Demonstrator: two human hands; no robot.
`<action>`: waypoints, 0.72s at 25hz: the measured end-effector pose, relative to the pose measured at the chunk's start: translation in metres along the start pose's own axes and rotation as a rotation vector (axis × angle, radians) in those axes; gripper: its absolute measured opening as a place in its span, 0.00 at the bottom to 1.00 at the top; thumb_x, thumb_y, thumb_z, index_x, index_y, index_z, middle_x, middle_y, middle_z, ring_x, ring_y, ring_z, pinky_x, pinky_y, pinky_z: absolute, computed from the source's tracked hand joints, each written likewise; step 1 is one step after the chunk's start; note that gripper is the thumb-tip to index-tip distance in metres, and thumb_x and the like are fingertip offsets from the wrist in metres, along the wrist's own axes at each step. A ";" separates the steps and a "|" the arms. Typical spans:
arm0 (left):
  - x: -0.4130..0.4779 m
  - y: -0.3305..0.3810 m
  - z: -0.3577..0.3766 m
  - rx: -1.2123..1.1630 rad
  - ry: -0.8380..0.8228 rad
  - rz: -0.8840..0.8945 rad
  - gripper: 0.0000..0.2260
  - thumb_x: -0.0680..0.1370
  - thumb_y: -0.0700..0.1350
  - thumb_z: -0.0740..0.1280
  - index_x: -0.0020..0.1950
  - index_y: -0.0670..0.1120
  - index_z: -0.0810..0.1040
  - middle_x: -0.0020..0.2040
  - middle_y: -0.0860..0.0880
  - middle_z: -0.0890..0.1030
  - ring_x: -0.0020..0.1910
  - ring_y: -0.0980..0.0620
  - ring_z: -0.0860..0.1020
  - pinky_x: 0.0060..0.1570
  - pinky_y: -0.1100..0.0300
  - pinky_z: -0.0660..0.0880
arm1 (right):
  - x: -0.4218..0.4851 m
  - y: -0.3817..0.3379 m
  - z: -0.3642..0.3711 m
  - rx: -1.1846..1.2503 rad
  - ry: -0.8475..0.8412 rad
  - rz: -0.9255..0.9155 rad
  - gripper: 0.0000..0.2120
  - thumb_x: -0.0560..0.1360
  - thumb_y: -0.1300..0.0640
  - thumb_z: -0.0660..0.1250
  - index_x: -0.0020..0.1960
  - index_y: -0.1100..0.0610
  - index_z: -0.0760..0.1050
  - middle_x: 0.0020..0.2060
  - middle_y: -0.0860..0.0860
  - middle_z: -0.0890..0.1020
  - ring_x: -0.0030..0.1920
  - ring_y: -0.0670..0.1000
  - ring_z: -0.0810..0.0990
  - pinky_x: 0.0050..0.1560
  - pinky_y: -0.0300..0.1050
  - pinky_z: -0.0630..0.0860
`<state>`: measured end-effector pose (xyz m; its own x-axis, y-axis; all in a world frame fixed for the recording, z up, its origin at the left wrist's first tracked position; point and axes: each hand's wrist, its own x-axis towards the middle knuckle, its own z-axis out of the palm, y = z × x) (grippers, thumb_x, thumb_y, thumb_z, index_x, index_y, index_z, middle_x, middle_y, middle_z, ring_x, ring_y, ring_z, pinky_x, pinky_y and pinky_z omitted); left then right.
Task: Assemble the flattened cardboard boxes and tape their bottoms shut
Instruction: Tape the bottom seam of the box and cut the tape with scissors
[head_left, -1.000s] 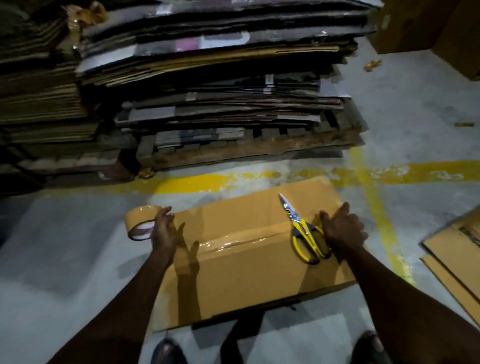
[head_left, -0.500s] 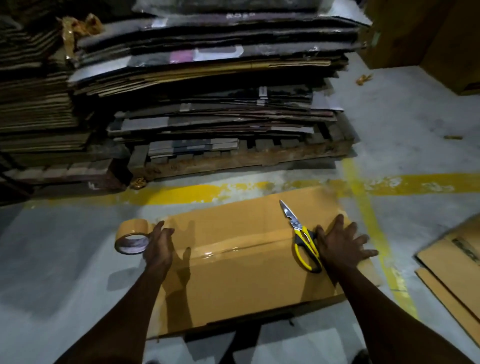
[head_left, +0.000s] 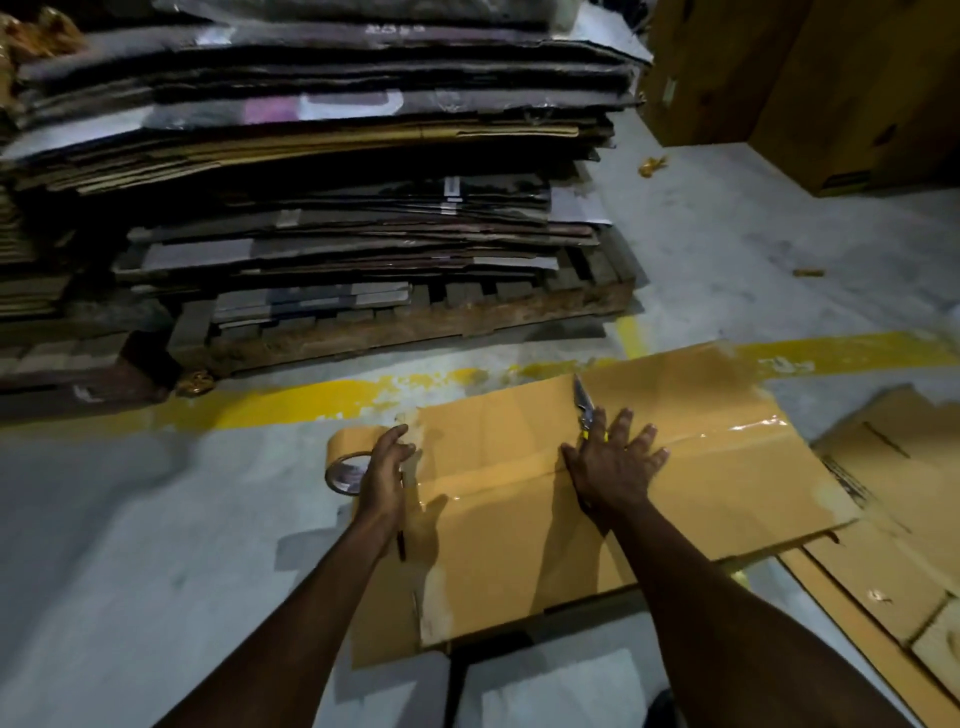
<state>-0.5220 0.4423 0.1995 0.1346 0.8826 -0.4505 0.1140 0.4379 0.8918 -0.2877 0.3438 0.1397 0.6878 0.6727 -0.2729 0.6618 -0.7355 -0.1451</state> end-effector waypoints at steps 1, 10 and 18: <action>-0.004 0.007 -0.004 0.012 -0.001 0.016 0.17 0.80 0.39 0.57 0.68 0.46 0.73 0.59 0.47 0.72 0.57 0.47 0.73 0.50 0.54 0.66 | -0.005 -0.007 -0.005 -0.012 0.001 -0.002 0.36 0.80 0.36 0.51 0.80 0.54 0.47 0.78 0.63 0.48 0.75 0.72 0.45 0.71 0.73 0.45; -0.110 0.094 -0.056 -0.234 -0.321 0.054 0.19 0.71 0.48 0.66 0.61 0.51 0.74 0.58 0.44 0.78 0.54 0.35 0.80 0.55 0.37 0.74 | -0.110 -0.123 -0.116 1.218 -0.480 -0.126 0.29 0.81 0.48 0.59 0.78 0.46 0.53 0.74 0.51 0.65 0.70 0.61 0.69 0.61 0.59 0.71; -0.150 0.110 -0.115 0.357 -0.578 0.071 0.12 0.75 0.41 0.71 0.57 0.49 0.74 0.38 0.50 0.80 0.37 0.53 0.78 0.42 0.54 0.74 | -0.193 -0.111 -0.149 1.399 -0.531 -0.271 0.12 0.77 0.72 0.60 0.53 0.61 0.77 0.45 0.59 0.83 0.40 0.59 0.84 0.49 0.71 0.78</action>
<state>-0.6428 0.3777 0.3701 0.6464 0.6305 -0.4297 0.3900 0.2111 0.8963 -0.4496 0.3078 0.3502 0.2102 0.9143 -0.3462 -0.2693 -0.2863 -0.9195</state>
